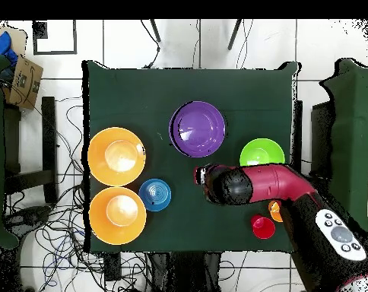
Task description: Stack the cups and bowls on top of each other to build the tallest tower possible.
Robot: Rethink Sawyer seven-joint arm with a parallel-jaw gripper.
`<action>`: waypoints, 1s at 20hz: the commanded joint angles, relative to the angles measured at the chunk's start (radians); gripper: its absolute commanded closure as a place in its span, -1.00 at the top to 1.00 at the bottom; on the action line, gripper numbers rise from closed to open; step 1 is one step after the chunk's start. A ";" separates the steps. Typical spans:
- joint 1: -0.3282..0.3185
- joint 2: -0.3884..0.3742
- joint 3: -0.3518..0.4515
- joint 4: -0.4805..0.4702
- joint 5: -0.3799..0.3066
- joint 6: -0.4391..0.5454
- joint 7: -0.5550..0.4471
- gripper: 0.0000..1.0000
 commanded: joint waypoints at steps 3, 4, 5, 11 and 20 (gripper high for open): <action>0.060 0.221 0.040 -0.327 -0.156 0.267 -0.421 1.00; 0.076 0.216 0.038 -0.364 -0.169 0.317 -0.451 1.00; 0.082 0.213 0.040 -0.381 -0.176 0.342 -0.469 1.00; 0.120 0.221 0.045 -0.493 -0.211 0.486 -0.575 1.00; 0.140 0.206 0.049 -0.494 -0.187 0.531 -0.617 1.00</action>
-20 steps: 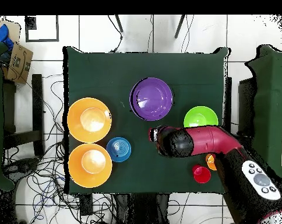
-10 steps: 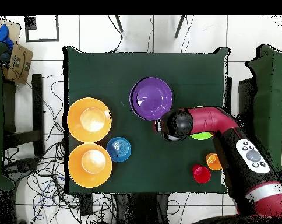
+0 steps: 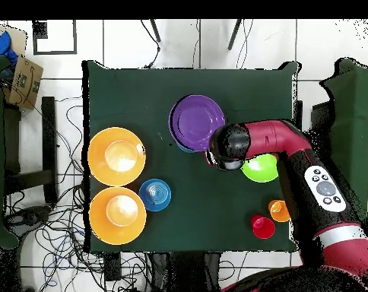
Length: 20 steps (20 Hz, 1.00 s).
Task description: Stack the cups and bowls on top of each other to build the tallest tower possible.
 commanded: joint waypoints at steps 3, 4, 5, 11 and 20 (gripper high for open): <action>0.051 -0.004 0.036 -0.093 -0.039 0.108 -0.347 1.00; 0.050 -0.006 0.036 -0.089 -0.039 0.107 -0.354 1.00; 0.050 -0.005 0.035 -0.093 -0.039 0.110 -0.360 1.00; 0.063 0.072 0.063 -0.161 -0.028 0.137 -0.427 1.00; 0.067 0.067 0.103 -0.079 0.007 0.108 -0.375 1.00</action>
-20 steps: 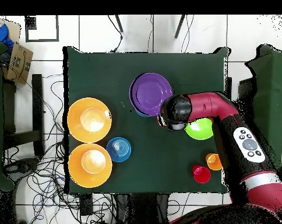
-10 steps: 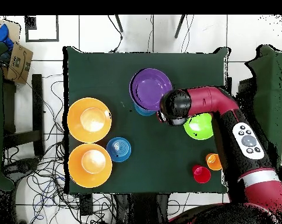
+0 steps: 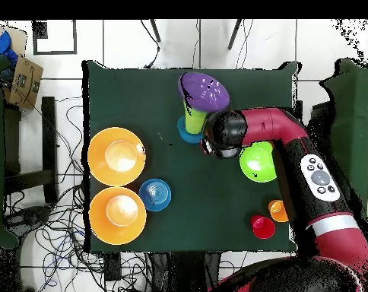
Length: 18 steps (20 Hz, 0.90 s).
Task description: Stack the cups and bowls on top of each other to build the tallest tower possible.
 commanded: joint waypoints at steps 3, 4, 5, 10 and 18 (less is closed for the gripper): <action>0.044 0.043 0.072 0.025 0.010 0.062 -0.310 1.00; 0.039 0.047 0.076 0.048 0.017 0.049 -0.297 1.00; 0.038 0.041 0.079 0.065 0.023 0.046 -0.284 1.00; 0.044 0.015 0.090 0.122 0.054 0.043 -0.220 1.00; 0.088 0.029 0.090 0.074 0.110 0.047 -0.115 1.00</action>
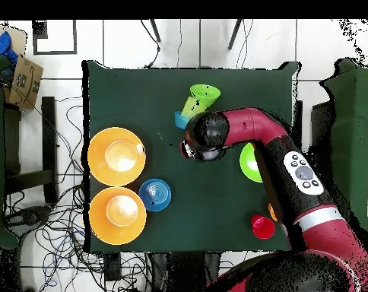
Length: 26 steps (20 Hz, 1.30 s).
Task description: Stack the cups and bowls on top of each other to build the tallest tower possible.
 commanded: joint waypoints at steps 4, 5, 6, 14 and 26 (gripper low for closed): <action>0.136 0.045 0.022 -0.132 0.084 0.130 -0.097 1.00; 0.152 0.051 0.019 -0.159 0.095 0.149 -0.092 1.00; 0.180 0.062 0.014 -0.213 0.108 0.186 -0.073 1.00; 0.275 0.118 -0.054 -0.399 0.089 0.165 0.036 1.00; 0.304 0.107 -0.117 -0.479 0.070 0.005 0.163 1.00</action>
